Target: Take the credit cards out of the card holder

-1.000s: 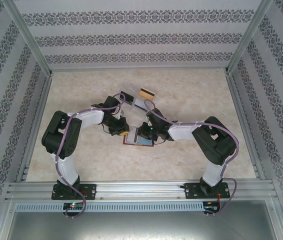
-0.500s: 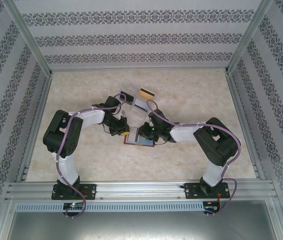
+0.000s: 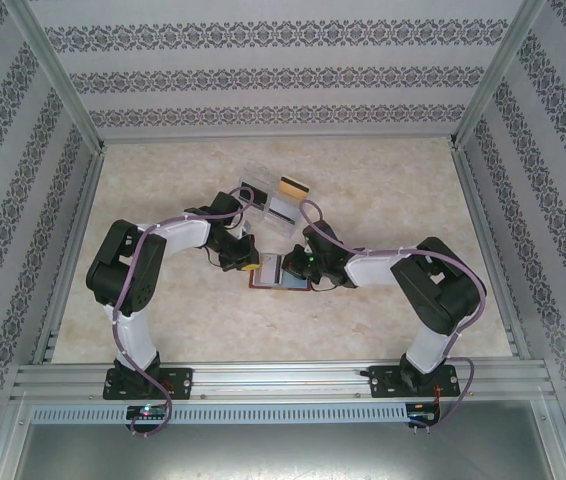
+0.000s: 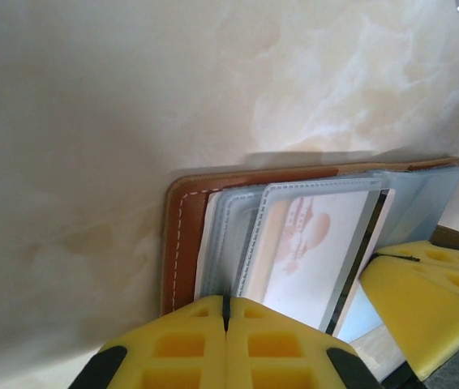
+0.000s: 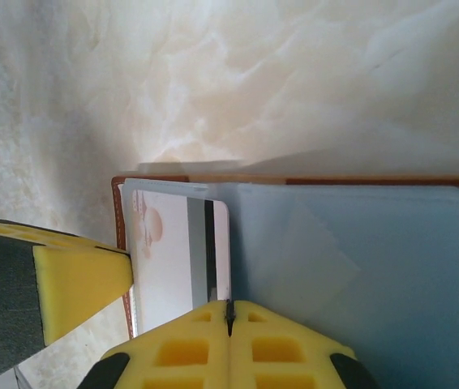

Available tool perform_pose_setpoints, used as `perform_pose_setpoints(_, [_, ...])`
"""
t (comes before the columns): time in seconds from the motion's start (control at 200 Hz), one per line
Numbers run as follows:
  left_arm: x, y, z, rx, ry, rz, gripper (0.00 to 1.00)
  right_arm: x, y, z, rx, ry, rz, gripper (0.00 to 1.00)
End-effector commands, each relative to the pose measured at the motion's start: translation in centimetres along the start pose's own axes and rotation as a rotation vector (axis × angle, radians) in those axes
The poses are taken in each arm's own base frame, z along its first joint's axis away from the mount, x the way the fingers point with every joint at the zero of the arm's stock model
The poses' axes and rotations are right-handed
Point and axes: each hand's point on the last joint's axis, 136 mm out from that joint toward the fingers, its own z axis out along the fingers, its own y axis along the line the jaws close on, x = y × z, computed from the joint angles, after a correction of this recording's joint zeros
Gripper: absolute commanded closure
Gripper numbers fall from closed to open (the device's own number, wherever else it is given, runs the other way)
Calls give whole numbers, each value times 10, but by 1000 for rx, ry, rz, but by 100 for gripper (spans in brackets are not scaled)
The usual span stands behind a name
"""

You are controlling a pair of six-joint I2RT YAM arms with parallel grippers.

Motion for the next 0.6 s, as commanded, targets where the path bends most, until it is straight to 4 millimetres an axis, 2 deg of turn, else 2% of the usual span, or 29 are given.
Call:
perform_pose_setpoints(0.0, [7,12,2,-71,19,2,93,-8,-12,-8,41,-46,-8,98])
perform_pose_setpoints(0.175, [3,-7,-8,-19,2,22,90,-6,-7,-5,24,-27,-15,95])
perform_pose_setpoints(0.27, [-3,-16,-20,-12,-34,32,80,-4,-6,-2,15,-9,-11,90])
perform_pose_setpoints(0.35, [-7,-24,-29,-2,-60,40,76,-2,-9,1,24,-2,-7,84])
perform_pose_setpoints(0.47, [-8,-36,-33,51,-71,50,75,1,-10,5,21,19,-4,78])
perform_pose_setpoints(0.594, [-3,-43,-26,108,-37,51,81,2,-7,7,7,29,-5,76])
